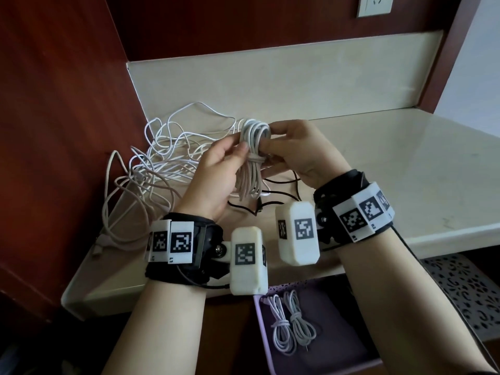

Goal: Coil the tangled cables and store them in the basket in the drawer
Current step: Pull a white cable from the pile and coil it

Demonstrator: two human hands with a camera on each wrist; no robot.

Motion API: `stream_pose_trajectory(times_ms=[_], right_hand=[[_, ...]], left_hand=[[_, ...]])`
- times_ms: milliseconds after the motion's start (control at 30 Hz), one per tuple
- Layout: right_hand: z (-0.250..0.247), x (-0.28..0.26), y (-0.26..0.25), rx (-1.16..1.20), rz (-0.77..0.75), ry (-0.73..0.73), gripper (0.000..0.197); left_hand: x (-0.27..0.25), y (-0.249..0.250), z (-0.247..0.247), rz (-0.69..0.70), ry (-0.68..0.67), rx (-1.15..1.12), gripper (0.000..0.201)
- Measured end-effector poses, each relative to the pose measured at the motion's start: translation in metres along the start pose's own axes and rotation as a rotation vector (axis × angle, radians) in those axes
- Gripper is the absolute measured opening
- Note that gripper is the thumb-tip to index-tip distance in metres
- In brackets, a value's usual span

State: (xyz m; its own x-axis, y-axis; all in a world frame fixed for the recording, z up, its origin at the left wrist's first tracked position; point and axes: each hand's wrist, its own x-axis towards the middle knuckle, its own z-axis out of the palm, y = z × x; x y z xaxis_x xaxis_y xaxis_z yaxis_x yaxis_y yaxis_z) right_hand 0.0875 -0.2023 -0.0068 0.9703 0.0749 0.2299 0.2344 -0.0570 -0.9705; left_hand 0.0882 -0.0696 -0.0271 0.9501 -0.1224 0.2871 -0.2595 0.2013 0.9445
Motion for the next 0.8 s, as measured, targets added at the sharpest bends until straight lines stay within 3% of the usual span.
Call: stream_pose_trajectory(times_ms=[100, 200, 300, 433, 500, 667, 767, 800], right_hand=[[0.001, 0.003, 0.002, -0.016, 0.022, 0.056, 0.009], [0.0, 0.004, 0.005, -0.025, 0.049, 0.071, 0.014], [0.0, 0.005, 0.007, -0.123, -0.013, 0.085, 0.019], [0.005, 0.005, 0.01, -0.18, -0.118, -0.006, 0.027], [-0.001, 0.004, 0.01, -0.059, -0.082, -0.085, 0.029], [-0.019, 0.003, 0.011, 0.058, 0.075, -0.161, 0.022], [-0.024, 0.004, 0.013, 0.111, 0.157, -0.215, 0.066], [-0.024, 0.003, 0.014, 0.113, 0.164, -0.235, 0.068]], left_hand=[[0.0, -0.001, -0.001, 0.043, 0.005, 0.077, 0.021], [0.0, -0.001, -0.001, 0.029, 0.022, 0.117, 0.039], [0.003, -0.002, -0.004, 0.016, 0.037, 0.123, 0.006], [0.005, -0.001, -0.005, 0.018, 0.048, 0.049, 0.016], [0.007, 0.001, -0.007, -0.022, 0.066, -0.039, 0.017], [0.003, 0.002, -0.006, -0.081, -0.03, -0.11, 0.008], [0.0, 0.002, -0.005, -0.057, -0.095, -0.087, 0.008], [-0.001, 0.002, -0.005, -0.045, -0.112, -0.069, 0.01]])
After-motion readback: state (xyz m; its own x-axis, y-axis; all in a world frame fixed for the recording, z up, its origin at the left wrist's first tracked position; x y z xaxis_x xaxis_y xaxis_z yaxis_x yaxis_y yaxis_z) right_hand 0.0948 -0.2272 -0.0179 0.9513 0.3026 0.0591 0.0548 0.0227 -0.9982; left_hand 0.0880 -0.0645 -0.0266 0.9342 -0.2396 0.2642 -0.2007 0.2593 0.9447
